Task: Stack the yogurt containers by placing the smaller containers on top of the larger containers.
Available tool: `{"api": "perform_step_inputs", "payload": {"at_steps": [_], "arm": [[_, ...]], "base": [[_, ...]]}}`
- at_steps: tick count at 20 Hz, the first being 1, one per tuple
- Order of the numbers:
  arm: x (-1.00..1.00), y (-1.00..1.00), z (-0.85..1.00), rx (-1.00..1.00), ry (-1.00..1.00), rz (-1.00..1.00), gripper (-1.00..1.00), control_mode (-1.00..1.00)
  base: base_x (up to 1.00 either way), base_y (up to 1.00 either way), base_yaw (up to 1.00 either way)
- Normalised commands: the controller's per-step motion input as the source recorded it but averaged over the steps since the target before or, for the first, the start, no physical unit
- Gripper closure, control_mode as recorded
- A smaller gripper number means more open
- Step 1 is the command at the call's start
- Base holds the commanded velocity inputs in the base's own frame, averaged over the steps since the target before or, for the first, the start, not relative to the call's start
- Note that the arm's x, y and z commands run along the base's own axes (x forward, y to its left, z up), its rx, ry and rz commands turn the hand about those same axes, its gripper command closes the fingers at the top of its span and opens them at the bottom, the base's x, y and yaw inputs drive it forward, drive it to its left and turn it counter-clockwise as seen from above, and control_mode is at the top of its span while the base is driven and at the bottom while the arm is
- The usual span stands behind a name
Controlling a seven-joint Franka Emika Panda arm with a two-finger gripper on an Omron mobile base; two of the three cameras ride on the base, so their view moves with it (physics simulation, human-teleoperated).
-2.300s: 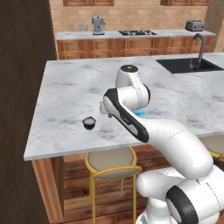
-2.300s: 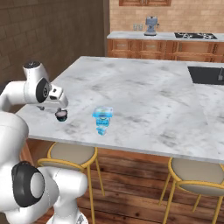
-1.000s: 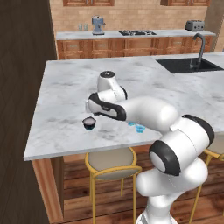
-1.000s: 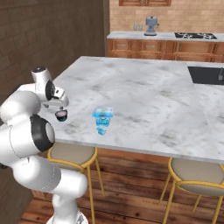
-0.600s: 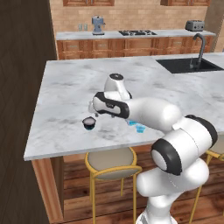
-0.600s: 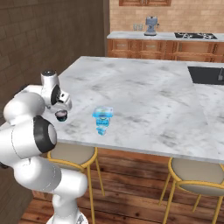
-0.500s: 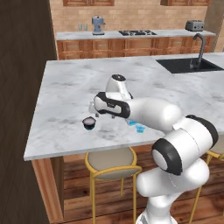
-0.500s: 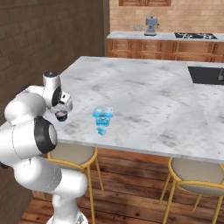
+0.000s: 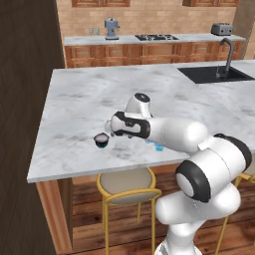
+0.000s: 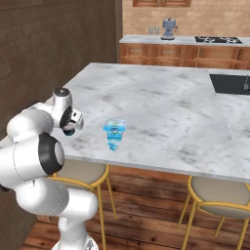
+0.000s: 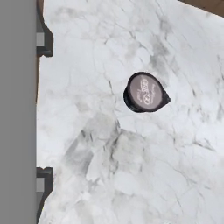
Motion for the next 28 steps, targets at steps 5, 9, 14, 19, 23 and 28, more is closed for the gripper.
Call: {"api": "perform_step_inputs", "payload": {"at_steps": [5,9,14,19,23,28], "arm": [[0.05,0.00,-0.06,0.01,0.00,0.00,-1.00,-1.00],[0.26,0.00,-0.20,0.04,0.00,0.00,-1.00,-1.00],[0.35,0.03,-0.23,0.05,0.00,0.00,-1.00,-1.00],[0.34,0.15,-0.18,0.02,0.00,-0.03,-1.00,-1.00],[0.36,0.30,-0.15,0.00,0.00,-0.07,-1.00,-1.00],[0.32,0.24,-0.13,0.00,0.00,-0.07,-1.00,-1.00]], "base": [[0.00,0.00,0.00],[0.00,0.00,0.00],[0.00,0.00,0.00],[0.00,0.00,0.00],[0.00,0.00,0.00],[0.00,0.00,0.00]]}}
